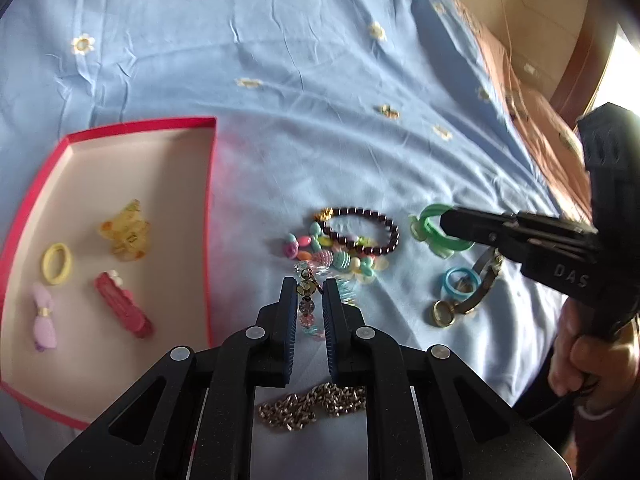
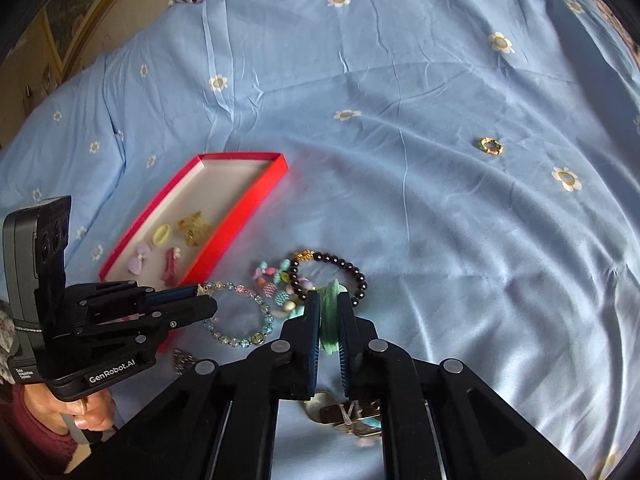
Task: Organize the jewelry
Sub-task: 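Grasp the pastel beaded bracelet with the left tool while the right tool grasps the green hair tie, then carry the beaded bracelet and green hair tie over the red box with both tools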
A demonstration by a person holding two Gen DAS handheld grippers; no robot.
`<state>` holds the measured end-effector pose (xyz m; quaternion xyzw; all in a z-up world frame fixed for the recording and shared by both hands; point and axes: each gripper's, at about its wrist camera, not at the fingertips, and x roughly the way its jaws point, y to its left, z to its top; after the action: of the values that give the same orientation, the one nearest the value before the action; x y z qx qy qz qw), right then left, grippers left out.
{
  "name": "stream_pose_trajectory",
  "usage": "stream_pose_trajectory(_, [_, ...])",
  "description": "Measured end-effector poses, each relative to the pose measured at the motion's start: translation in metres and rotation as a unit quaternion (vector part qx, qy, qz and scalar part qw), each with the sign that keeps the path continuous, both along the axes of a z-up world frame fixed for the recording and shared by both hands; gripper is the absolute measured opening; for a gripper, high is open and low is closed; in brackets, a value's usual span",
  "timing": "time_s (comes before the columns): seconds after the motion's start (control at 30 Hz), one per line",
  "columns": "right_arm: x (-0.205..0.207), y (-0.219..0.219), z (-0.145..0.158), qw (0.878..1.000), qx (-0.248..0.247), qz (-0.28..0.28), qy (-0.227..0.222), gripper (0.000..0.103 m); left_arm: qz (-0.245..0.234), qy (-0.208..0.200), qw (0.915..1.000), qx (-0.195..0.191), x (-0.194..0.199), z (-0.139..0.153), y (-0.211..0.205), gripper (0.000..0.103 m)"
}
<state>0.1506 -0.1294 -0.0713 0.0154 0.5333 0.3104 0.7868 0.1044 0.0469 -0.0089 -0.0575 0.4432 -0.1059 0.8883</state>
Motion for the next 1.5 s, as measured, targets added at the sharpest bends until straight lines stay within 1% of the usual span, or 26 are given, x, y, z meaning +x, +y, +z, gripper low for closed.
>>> stream_pose_trajectory(0.2, [-0.006,0.009,0.007,0.999,0.031,-0.004,0.005,0.008,0.021,-0.019,0.9994,-0.019,-0.013,0.018,0.018,0.011])
stream_pose_trajectory(0.5, [-0.013,0.03,0.01,0.998,0.059,0.003,0.019,0.008,0.04,-0.039,0.998,-0.027,-0.027,0.036,0.039,0.011])
stream_pose_trajectory(0.7, [-0.014,0.051,0.012,0.997,0.068,0.017,0.021,0.008,0.06,-0.051,0.9965,-0.026,-0.032,0.046,0.058,0.011])
stream_pose_trajectory(1.13, [-0.01,0.1,0.008,0.995,0.082,0.049,0.025,0.008,0.111,-0.06,0.9919,-0.016,-0.03,0.049,0.109,0.011])
stream_pose_trajectory(1.5, [0.005,0.134,-0.002,0.994,0.092,0.052,0.031,0.008,0.137,-0.048,0.9892,-0.02,-0.012,0.034,0.14,0.011])
